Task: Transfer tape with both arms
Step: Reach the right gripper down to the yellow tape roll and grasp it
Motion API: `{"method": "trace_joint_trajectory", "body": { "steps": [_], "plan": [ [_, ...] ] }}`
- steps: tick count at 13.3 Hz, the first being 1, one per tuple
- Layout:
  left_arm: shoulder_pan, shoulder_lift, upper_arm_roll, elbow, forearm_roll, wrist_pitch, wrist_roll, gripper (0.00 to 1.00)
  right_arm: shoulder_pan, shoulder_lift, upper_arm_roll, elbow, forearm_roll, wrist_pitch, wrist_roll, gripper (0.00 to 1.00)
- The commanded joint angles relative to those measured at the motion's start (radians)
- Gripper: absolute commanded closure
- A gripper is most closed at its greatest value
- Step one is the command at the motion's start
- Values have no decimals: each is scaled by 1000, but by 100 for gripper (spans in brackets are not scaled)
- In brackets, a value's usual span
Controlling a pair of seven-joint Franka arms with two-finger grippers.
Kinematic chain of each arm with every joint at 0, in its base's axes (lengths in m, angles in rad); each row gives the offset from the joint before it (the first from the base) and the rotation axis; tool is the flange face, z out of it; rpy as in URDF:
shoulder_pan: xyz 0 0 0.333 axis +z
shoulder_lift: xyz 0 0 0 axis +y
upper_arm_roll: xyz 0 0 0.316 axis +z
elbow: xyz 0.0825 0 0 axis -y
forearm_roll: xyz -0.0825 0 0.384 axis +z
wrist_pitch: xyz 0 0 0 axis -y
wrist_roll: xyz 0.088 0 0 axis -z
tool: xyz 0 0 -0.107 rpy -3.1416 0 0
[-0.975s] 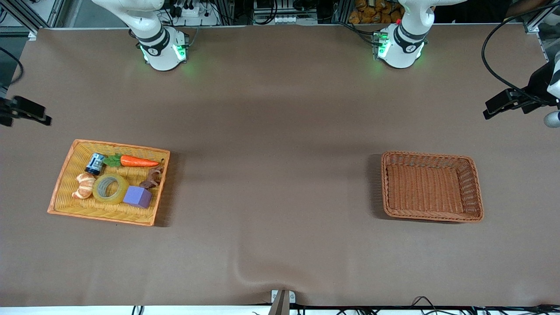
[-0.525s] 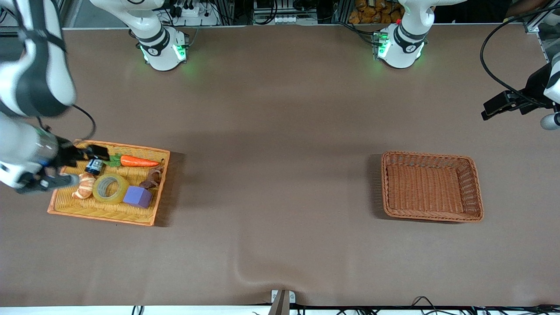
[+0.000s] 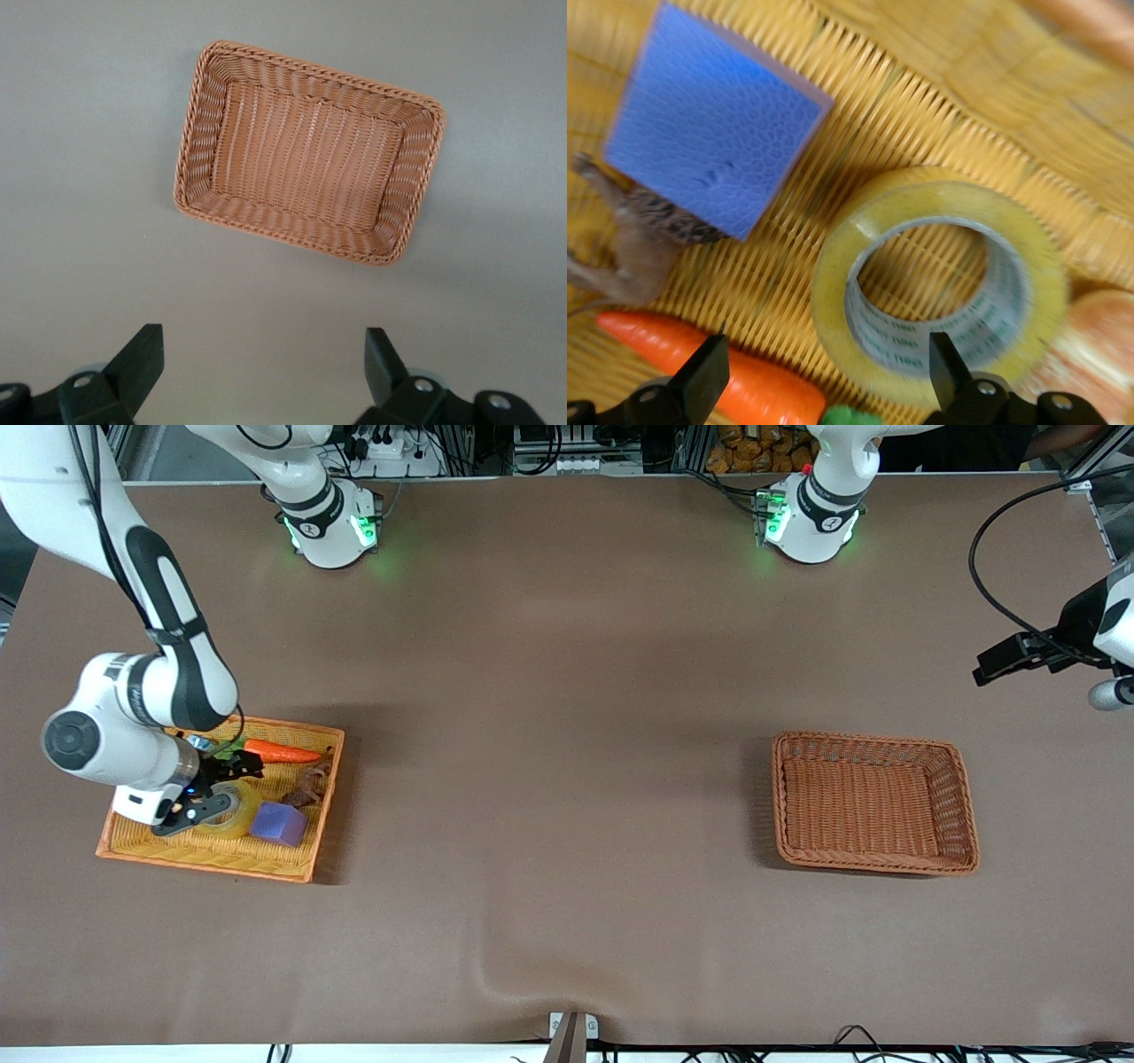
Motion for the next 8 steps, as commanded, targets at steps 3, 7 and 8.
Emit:
{"method": "trace_joint_trajectory", "body": {
  "steps": [3,7,8],
  "plan": [
    [5,-13,-2,-91,-17,105,11,0,-12,47,13,17,-10,23,-13,46],
    [7,-17,-2,-101,-17,117,10,0,-1,41,13,42,-10,-6,-45,100],
    [7,-17,-2,-104,-17,117,10,0,6,16,17,65,-10,-44,-72,100]
  ]
}}
